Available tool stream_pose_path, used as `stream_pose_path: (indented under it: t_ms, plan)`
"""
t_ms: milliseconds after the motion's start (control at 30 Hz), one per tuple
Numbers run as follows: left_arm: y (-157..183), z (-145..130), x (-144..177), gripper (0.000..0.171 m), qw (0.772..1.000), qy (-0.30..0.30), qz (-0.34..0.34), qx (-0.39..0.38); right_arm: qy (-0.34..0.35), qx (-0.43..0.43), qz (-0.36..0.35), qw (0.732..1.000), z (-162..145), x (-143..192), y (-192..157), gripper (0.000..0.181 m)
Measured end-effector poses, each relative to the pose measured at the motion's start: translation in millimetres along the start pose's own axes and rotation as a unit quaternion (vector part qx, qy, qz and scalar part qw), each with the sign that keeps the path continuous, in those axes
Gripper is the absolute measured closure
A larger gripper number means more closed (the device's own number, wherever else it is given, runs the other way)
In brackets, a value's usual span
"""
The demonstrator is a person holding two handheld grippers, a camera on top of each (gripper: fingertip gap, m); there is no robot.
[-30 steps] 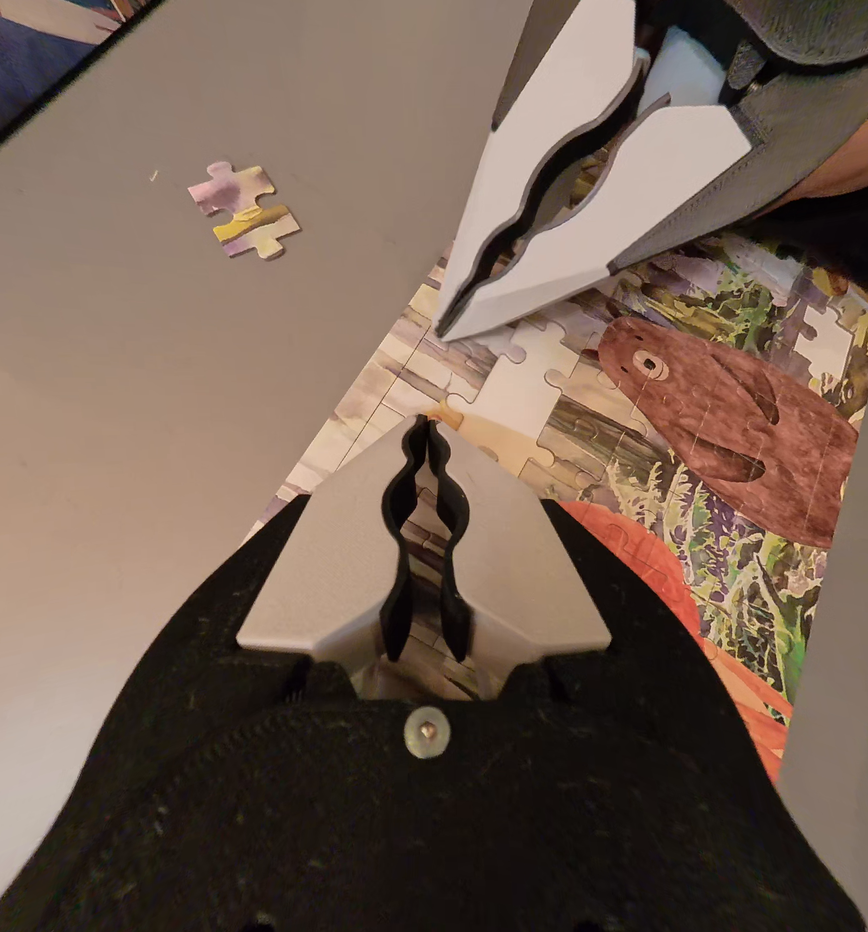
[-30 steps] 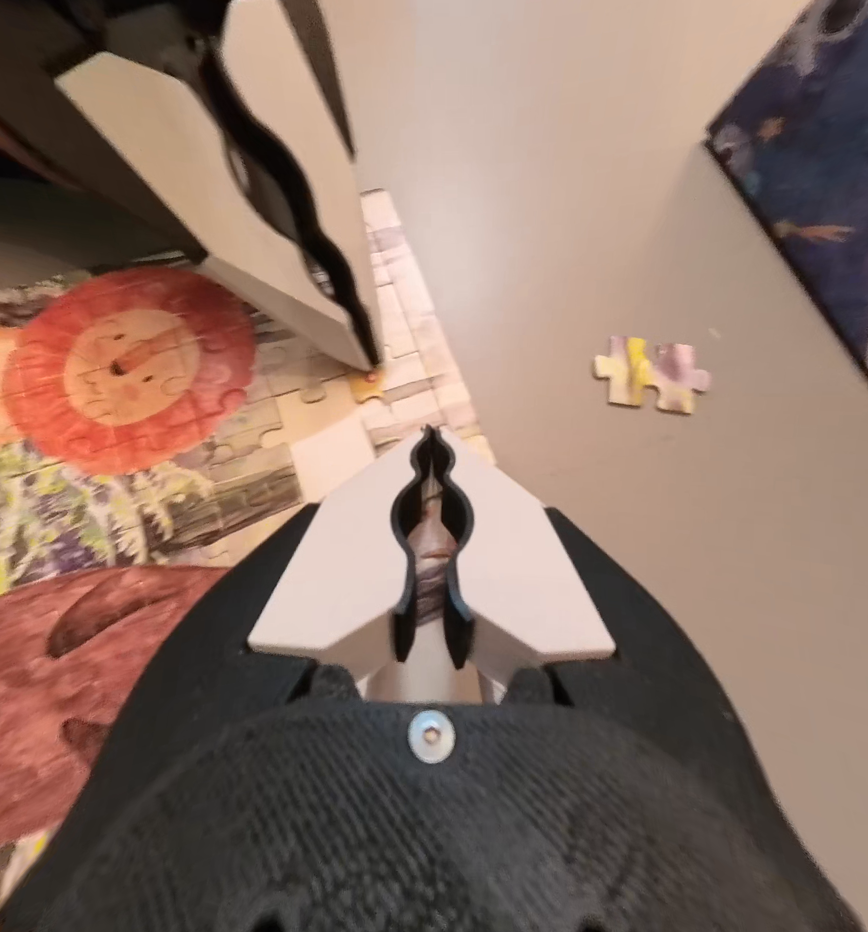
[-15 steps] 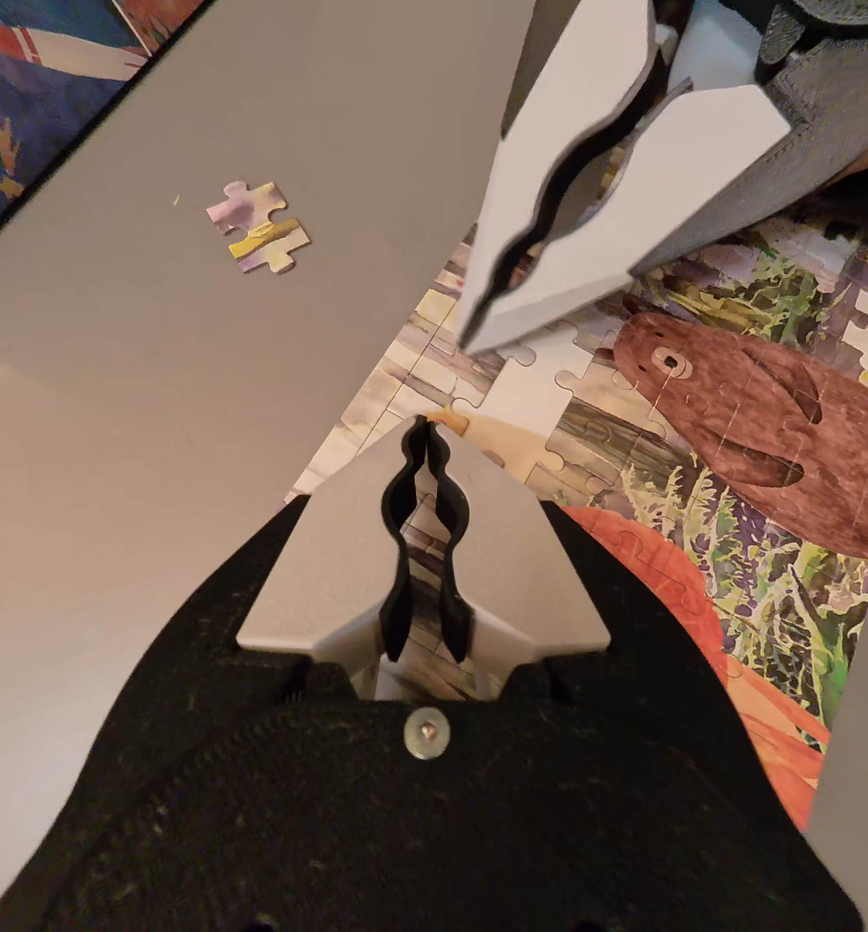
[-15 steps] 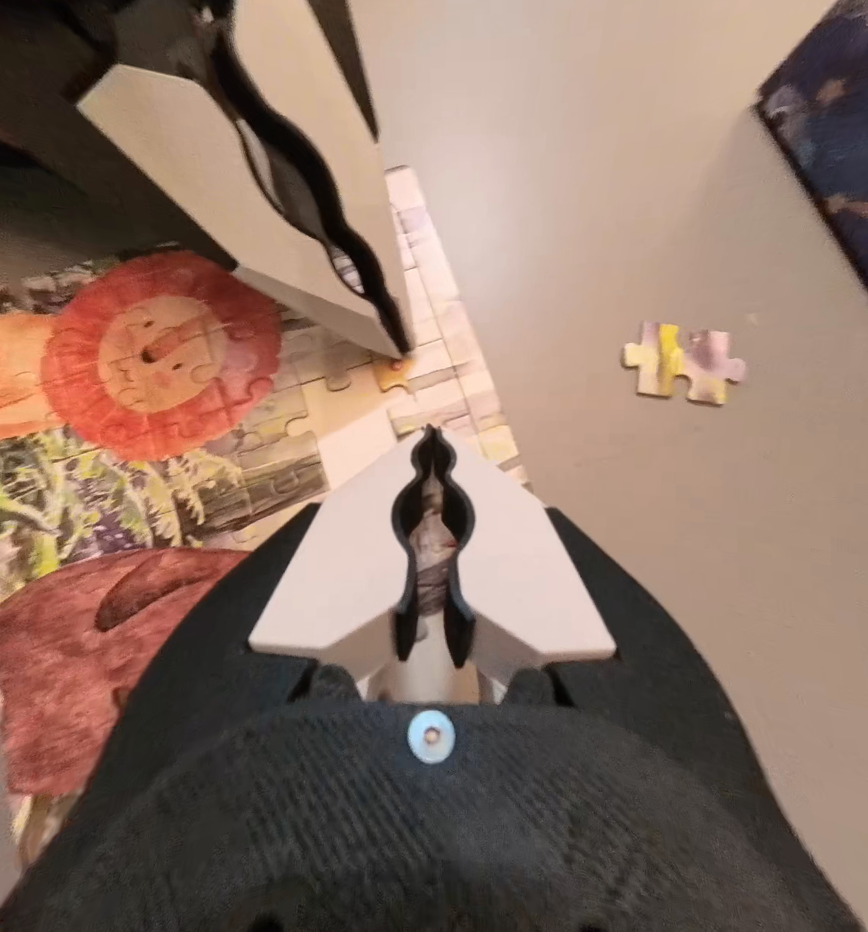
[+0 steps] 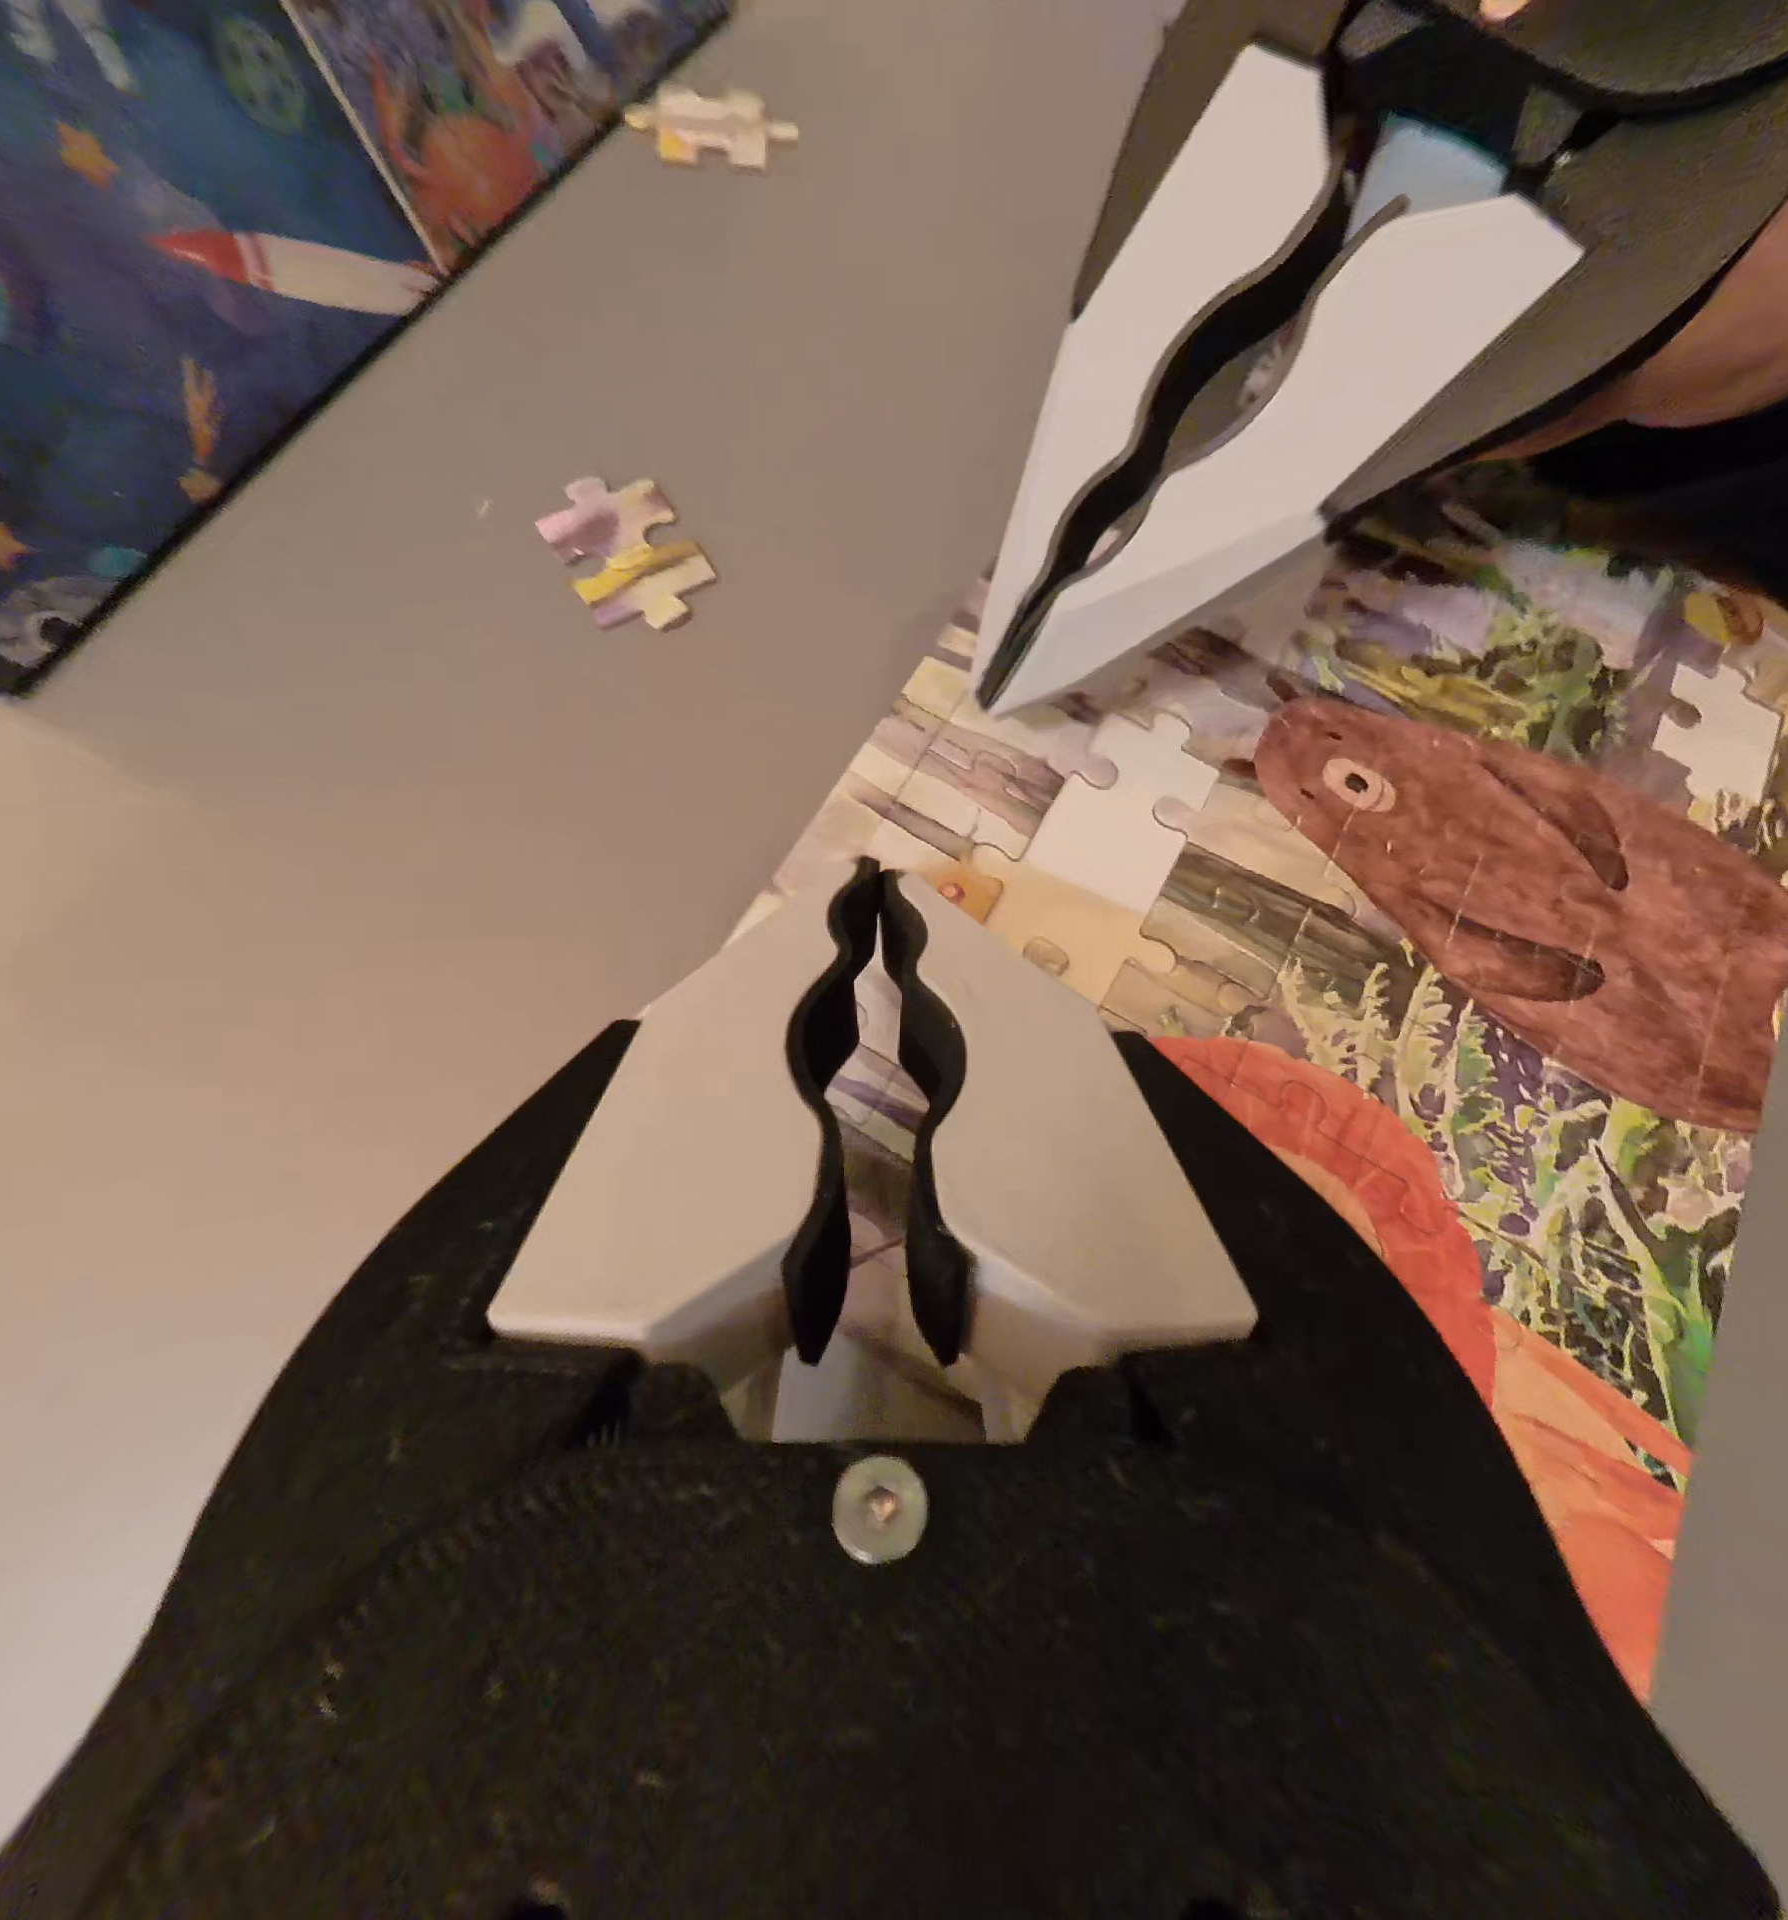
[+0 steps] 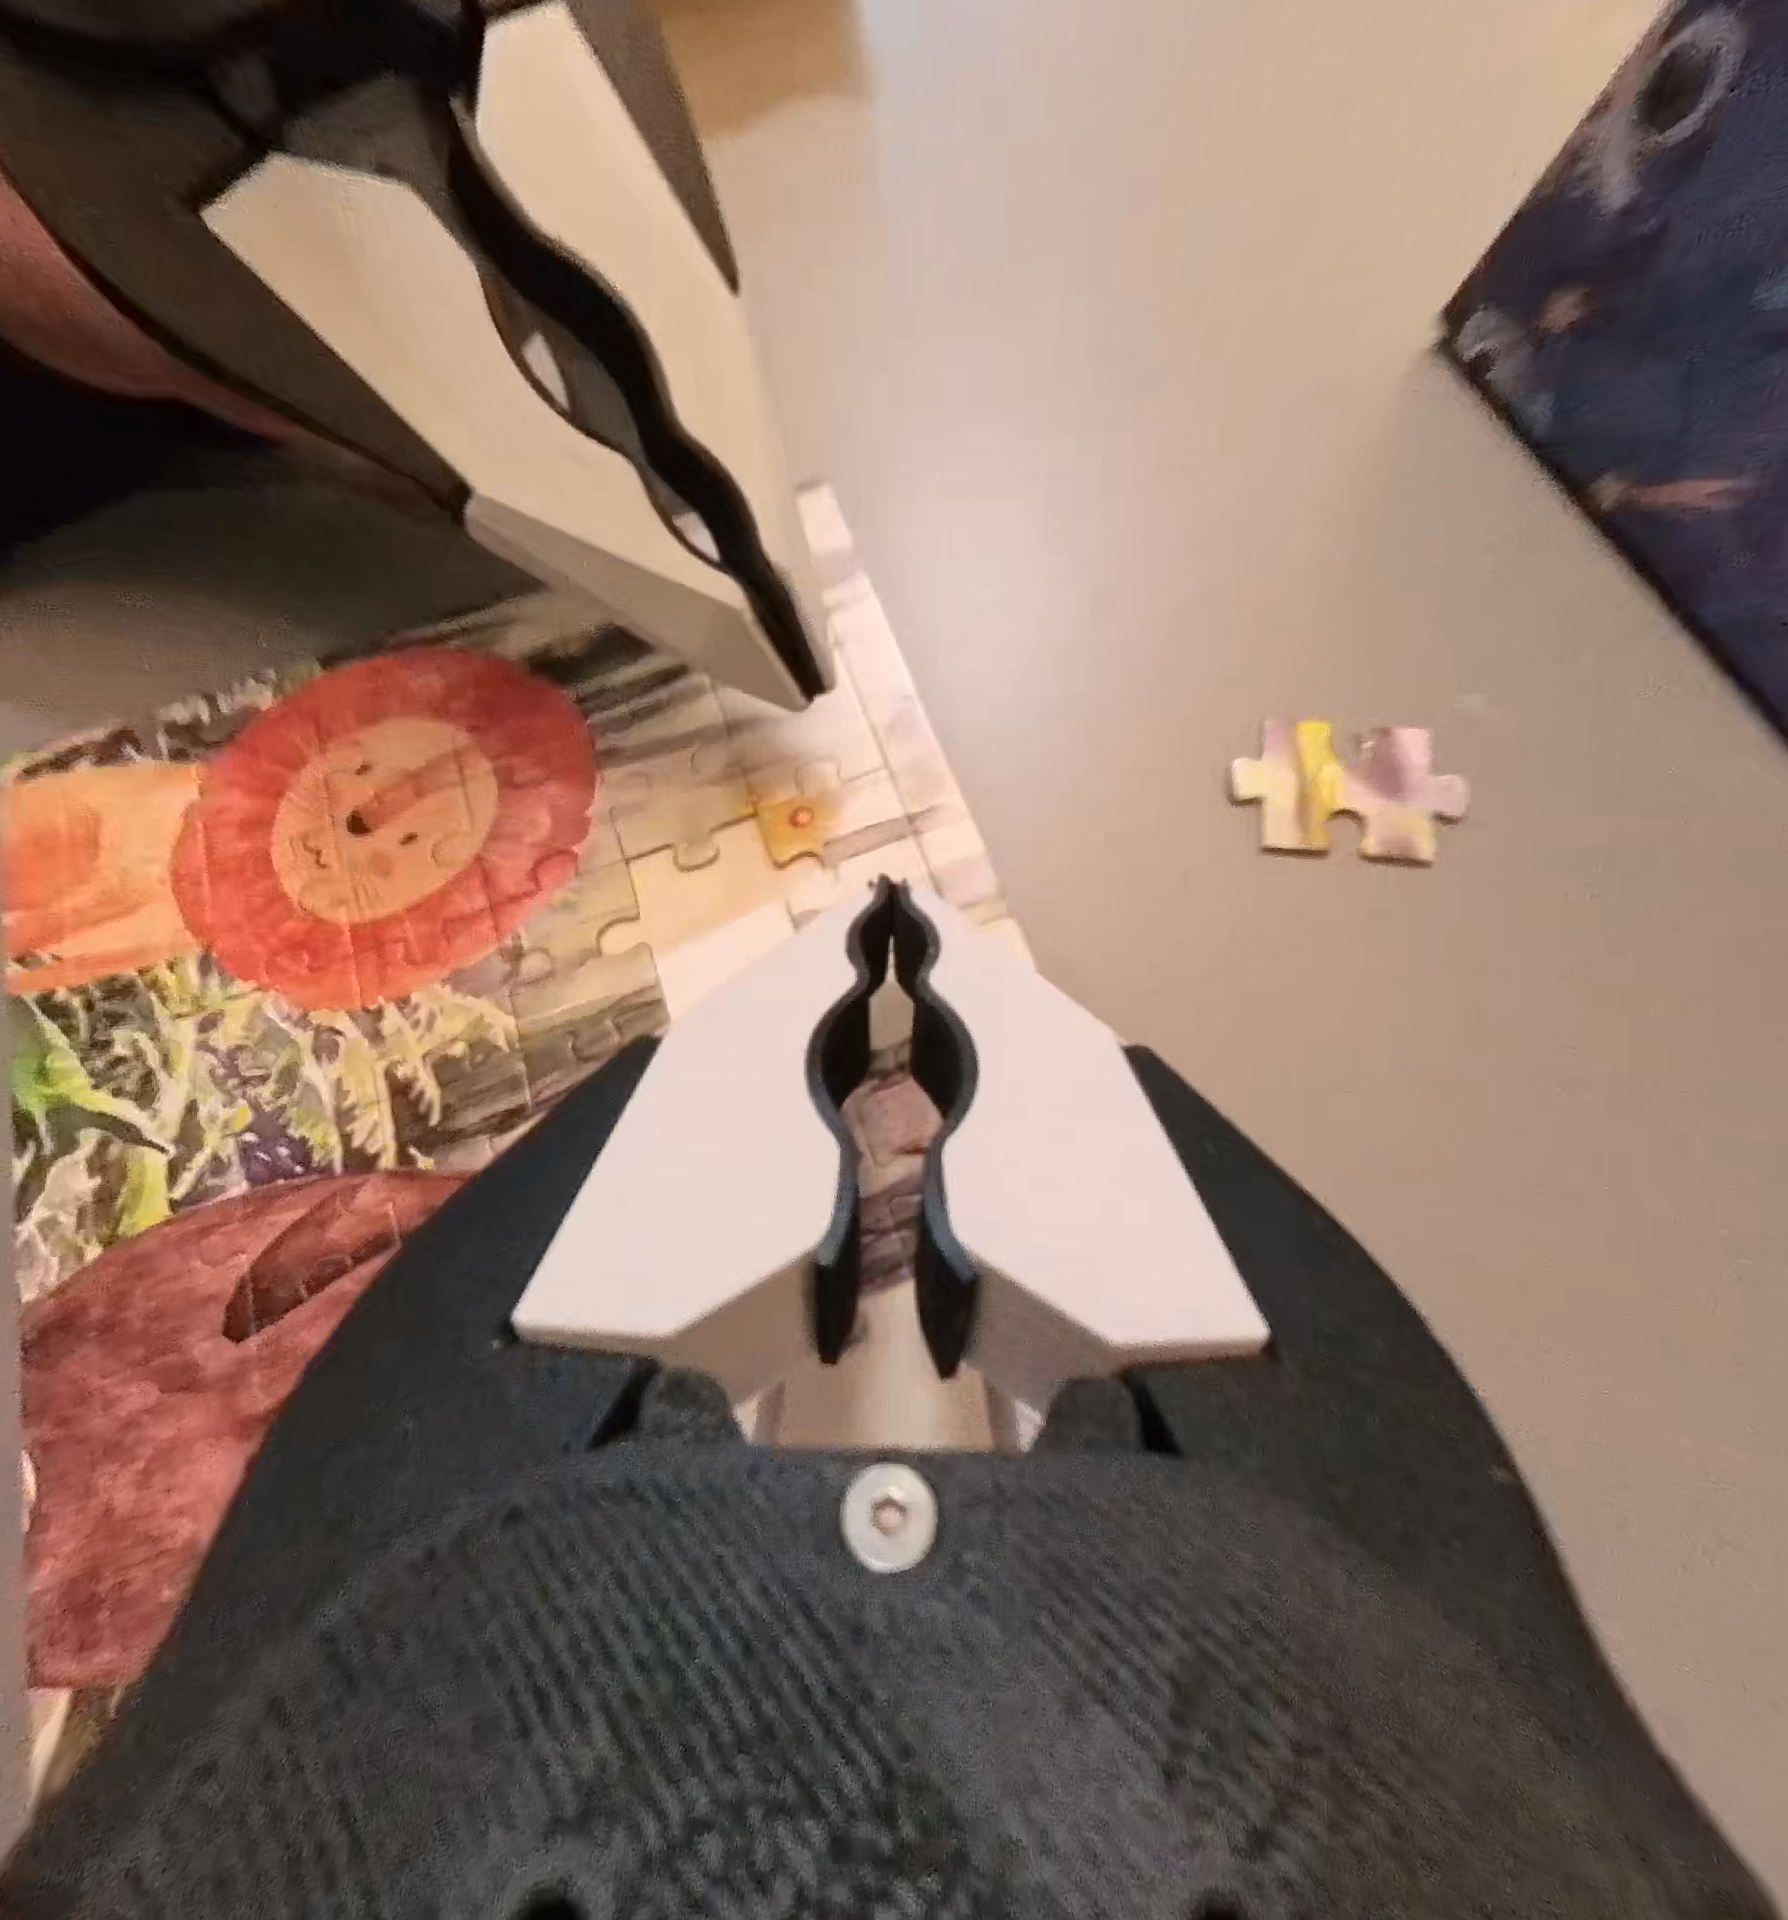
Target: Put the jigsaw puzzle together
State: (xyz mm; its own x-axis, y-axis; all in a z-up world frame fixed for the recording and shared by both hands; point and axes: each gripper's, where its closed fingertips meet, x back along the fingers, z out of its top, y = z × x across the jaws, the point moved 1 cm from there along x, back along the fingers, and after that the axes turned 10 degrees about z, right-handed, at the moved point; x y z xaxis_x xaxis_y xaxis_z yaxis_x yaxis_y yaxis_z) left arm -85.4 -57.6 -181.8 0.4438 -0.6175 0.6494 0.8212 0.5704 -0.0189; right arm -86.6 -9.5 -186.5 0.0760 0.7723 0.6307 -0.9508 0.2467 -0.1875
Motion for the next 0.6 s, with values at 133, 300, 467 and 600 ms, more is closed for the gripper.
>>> stream_pose_path:
  t_ms: [133,300,467,600]
  plan:
    - [10,-16,-11,0.171,0.998,-0.045,-0.009,-0.032,-0.017,0.018,-0.01,1.0,-1,-6,-4,0.181]
    - [-8,0,-1,0.171,1.0,0.005,0.02,-0.002,0.042,0.018,-0.06,0.997,16,25,13,0.181]
    - [-27,11,9,0.171,0.997,0.052,0.027,0.052,0.076,0.029,-0.163,0.983,14,71,48,0.181]
    - [-35,14,12,0.171,0.995,0.071,0.048,0.049,0.117,0.007,-0.207,0.971,4,109,69,0.181]
